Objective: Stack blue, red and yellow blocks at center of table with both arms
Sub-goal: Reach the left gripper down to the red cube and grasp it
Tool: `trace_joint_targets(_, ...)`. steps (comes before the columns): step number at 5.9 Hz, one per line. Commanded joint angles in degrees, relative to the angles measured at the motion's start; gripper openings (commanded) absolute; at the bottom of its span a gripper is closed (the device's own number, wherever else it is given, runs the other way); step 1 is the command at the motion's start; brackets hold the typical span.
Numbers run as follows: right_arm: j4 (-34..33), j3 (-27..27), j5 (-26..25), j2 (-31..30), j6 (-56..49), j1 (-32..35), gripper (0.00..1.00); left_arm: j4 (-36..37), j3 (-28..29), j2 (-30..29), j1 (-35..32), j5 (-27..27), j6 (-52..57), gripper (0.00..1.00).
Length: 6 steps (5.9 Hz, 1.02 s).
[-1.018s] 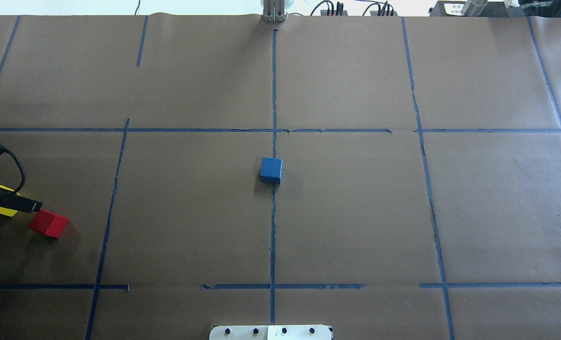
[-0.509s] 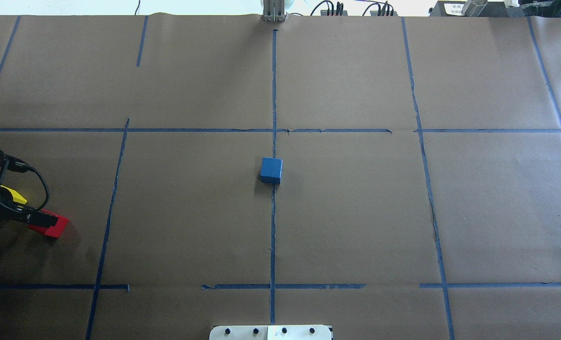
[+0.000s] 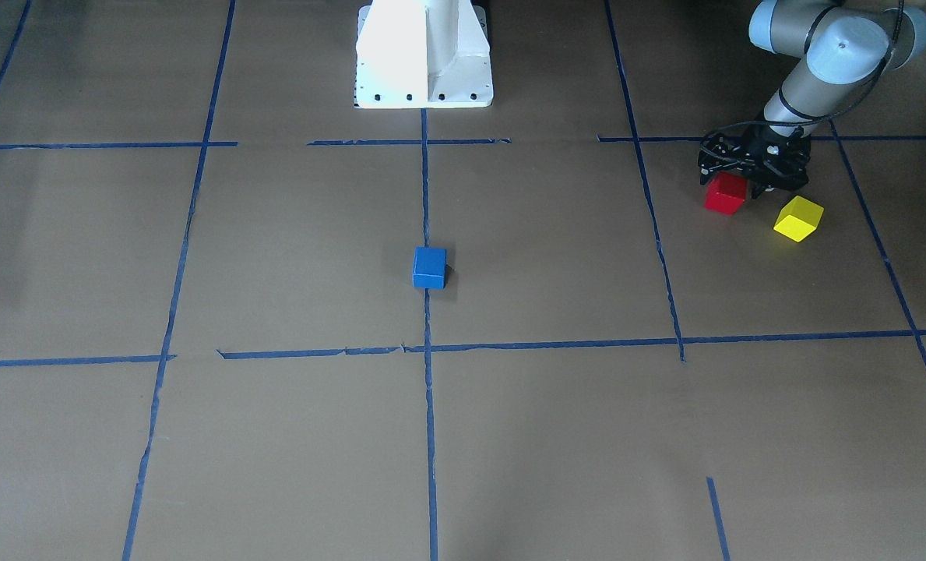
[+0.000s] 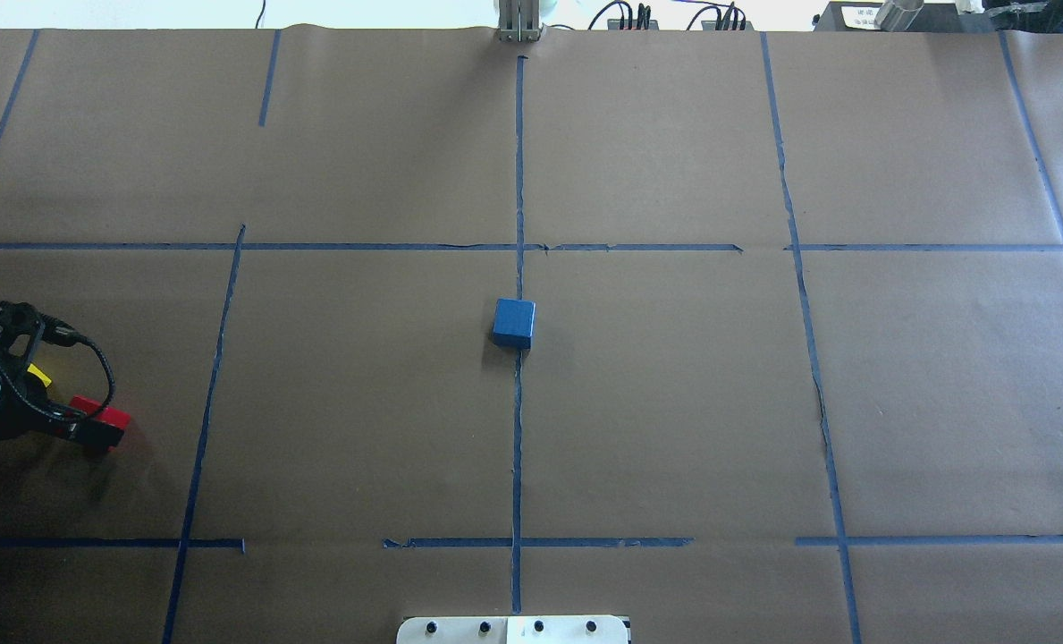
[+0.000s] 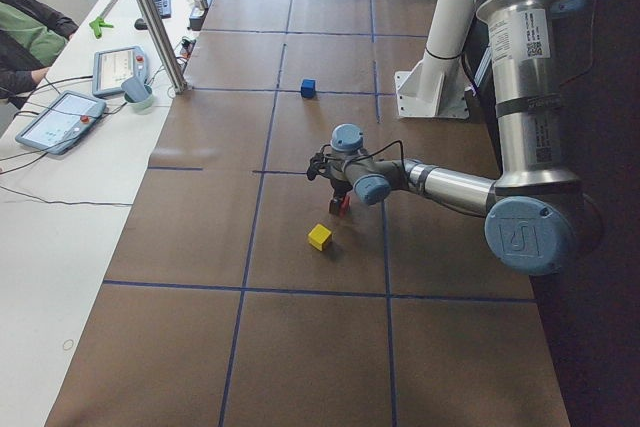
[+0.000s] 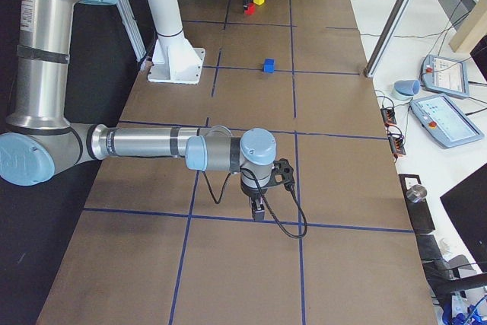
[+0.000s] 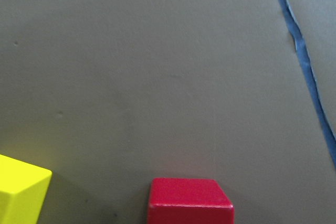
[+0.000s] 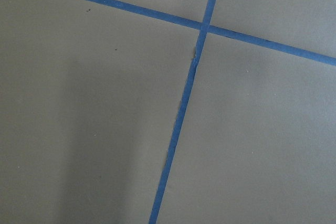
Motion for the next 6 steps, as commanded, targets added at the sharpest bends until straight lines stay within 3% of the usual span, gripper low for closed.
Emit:
trace_joint_targets(1, 0.00, -0.01, 0.00, 0.00, -0.09, 0.00, 1.00, 0.01, 3.07, -2.44, 0.33, 0.00, 0.06, 1.00)
trace_joint_targets(2, 0.00, -0.01, 0.00, 0.00, -0.09, 0.00, 1.00, 0.01, 2.74, -2.46, 0.33, -0.08, -0.03, 0.49)
trace_joint_targets(3, 0.00, -0.01, 0.00, 0.00, -0.09, 0.00, 1.00, 0.09, 2.56, -2.29, 0.33, -0.09, -0.03, 0.14)
trace_joint_targets(4, 0.00, -0.01, 0.00, 0.00, 0.00, 0.00, 1.00, 0.10, 0.99, -1.76, 0.15, -0.09, -0.03, 0.07)
trace_joint_targets(6, 0.00, -0.01, 0.00, 0.00, 0.00, 0.00, 1.00, 4.10, -4.53, -2.80, 0.24, -0.09, -4.82, 0.05)
